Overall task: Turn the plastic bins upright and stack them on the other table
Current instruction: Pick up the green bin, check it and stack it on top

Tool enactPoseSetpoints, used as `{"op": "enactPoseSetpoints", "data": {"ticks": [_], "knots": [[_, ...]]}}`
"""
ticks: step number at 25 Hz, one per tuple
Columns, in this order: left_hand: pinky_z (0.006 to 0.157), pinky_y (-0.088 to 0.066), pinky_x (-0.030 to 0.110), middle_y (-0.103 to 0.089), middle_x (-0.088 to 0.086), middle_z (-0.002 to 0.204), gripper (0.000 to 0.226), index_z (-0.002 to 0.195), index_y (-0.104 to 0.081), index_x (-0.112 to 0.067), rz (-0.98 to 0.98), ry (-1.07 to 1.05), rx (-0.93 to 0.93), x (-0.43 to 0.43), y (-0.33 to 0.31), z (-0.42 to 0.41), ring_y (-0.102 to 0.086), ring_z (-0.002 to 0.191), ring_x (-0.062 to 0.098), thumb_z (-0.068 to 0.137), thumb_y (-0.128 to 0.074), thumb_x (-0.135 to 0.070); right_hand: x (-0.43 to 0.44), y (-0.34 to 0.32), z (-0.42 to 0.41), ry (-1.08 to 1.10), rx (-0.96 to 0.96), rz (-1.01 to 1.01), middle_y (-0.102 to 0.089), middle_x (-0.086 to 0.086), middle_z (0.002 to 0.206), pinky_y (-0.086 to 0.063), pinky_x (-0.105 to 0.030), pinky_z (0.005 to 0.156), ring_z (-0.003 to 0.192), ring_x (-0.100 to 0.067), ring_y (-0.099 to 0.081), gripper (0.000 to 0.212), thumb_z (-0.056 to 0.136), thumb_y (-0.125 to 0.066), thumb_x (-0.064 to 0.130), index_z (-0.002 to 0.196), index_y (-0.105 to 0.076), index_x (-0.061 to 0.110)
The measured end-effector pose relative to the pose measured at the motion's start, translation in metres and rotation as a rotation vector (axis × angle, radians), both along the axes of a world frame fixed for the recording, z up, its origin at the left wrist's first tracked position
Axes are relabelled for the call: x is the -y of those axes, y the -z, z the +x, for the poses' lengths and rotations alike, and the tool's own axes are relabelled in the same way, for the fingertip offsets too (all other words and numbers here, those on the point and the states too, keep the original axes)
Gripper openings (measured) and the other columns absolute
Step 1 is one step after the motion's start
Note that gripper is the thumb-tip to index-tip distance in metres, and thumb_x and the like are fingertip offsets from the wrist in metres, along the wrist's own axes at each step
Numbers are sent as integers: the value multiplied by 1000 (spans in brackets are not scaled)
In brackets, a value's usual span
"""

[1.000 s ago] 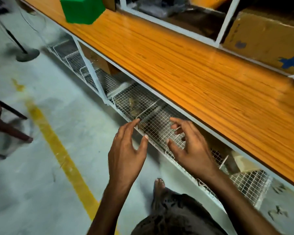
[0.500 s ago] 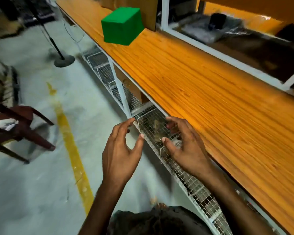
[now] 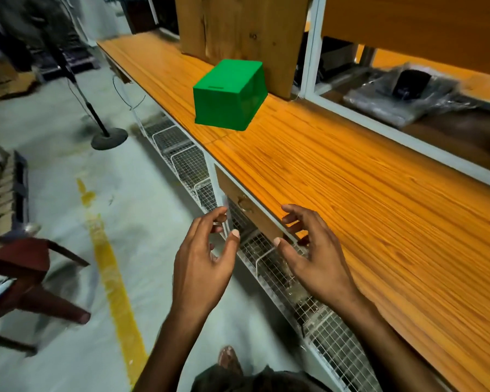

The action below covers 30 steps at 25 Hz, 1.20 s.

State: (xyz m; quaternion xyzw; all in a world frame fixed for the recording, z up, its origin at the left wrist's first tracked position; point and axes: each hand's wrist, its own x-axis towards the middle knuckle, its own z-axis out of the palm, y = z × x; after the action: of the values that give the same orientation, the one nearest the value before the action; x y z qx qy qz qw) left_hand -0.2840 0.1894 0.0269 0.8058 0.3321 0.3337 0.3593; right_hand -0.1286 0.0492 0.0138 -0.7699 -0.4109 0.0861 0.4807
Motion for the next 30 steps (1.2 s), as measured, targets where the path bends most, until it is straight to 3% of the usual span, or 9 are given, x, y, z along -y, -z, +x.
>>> {"op": "enactPoseSetpoints", "data": {"ticks": [5, 11, 17, 22, 24, 27, 30], "knots": [[81, -58, 33, -64, -18, 119, 34, 129, -61, -37, 5, 65, 38, -146, -15, 40, -65, 110, 5, 96, -66, -30, -127, -16, 30, 71, 2, 44, -58, 21, 121, -53, -26, 75, 107, 0, -58, 59, 90, -75, 25, 142, -50, 34], [86, -52, 23, -64, -15, 121, 42, 133, -59, -37, 6, 102, 61, -278, -19, 113, -63, 111, 2, 94, -68, -24, -252, -24, 91, 113, -77, 92, -62, 21, 121, -59, -43, 80, 112, -4, -60, 53, 90, -76, 26, 137, -54, 36], [78, -55, 25, -68, -12, 117, 34, 126, -62, -34, -168, 77, 153, -393, -9, 201, -64, 108, 7, 94, -72, -25, -370, -17, 180, 187, -154, 169, -67, 14, 120, -58, -26, 79, 109, 0, -63, 47, 90, -78, 24, 133, -60, 27], [71, -42, 2, -64, -10, 128, 35, 129, -62, -35, -261, 122, 128, -492, -12, 271, -61, 117, 5, 95, -70, -33, -444, -16, 242, 316, -206, 173, -65, 21, 120, -49, -10, 68, 110, 2, -63, 43, 92, -76, 28, 131, -60, 28], [78, -45, 6, -59, -10, 137, 40, 135, -59, -33, -291, 163, 93, -531, -4, 298, -57, 123, 5, 96, -68, -38, -467, -8, 260, 426, -209, 160, -63, 19, 124, -47, -7, 68, 114, 0, -62, 42, 93, -73, 35, 132, -59, 29], [98, -51, 30, -56, -6, 145, 50, 142, -56, -27, -388, 219, 54, -585, 14, 338, -55, 128, 10, 96, -65, -47, -499, 8, 279, 586, -247, 157, -61, 11, 137, -45, -11, 77, 120, -6, -61, 48, 95, -66, 47, 138, -57, 27], [102, -48, 30, -59, -2, 143, 55, 145, -55, -17, -511, 318, -23, -622, 27, 373, -58, 127, 15, 97, -65, -42, -526, 14, 295, 699, -292, 137, -60, 7, 142, -45, -13, 88, 120, -7, -59, 54, 96, -61, 51, 143, -54, 25]]}}
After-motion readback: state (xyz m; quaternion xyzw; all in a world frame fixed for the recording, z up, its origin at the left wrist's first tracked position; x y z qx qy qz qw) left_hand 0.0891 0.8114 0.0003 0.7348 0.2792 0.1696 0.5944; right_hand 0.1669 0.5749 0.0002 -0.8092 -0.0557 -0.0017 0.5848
